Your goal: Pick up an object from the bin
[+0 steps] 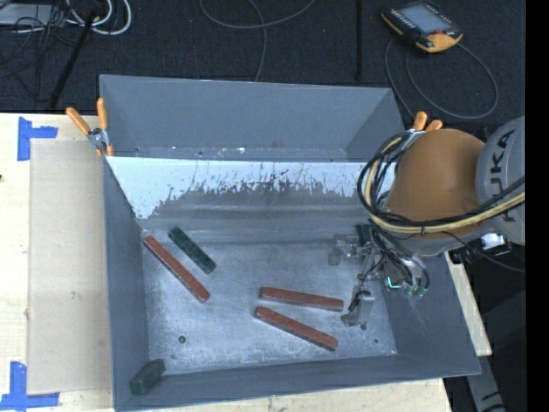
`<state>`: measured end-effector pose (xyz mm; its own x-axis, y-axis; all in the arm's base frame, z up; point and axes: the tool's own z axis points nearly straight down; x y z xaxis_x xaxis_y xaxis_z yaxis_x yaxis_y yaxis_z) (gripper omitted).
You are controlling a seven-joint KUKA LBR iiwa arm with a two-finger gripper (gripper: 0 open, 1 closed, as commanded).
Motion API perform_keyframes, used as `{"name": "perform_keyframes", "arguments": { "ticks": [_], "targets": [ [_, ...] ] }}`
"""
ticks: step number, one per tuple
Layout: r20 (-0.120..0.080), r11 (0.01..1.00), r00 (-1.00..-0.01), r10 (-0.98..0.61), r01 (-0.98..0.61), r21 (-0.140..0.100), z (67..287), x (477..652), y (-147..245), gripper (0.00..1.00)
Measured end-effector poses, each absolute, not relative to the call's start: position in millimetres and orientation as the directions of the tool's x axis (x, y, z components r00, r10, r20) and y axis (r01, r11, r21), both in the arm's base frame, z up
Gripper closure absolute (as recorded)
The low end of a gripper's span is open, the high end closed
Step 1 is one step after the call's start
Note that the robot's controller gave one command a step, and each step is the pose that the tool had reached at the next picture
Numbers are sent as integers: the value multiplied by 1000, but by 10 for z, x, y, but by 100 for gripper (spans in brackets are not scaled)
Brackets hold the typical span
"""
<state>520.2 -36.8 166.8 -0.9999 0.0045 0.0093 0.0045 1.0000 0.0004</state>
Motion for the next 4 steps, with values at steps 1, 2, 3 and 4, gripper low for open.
{"name": "perform_keyframes", "arguments": {
  "ticks": [1, 2, 3, 4],
  "targets": [
    [2, 1000, -1000, 3, 3, 0, 1710, 5220, -367, 0],
    [-5, 998, -998, 60, 60, 0, 1350, 5413, -219, 0],
    [0, 970, -970, 245, 245, 1, 946, 5161, -286, 0],
    [4, 962, -962, 275, 275, -2, 772, 5153, -154, 0]
  ]
}}
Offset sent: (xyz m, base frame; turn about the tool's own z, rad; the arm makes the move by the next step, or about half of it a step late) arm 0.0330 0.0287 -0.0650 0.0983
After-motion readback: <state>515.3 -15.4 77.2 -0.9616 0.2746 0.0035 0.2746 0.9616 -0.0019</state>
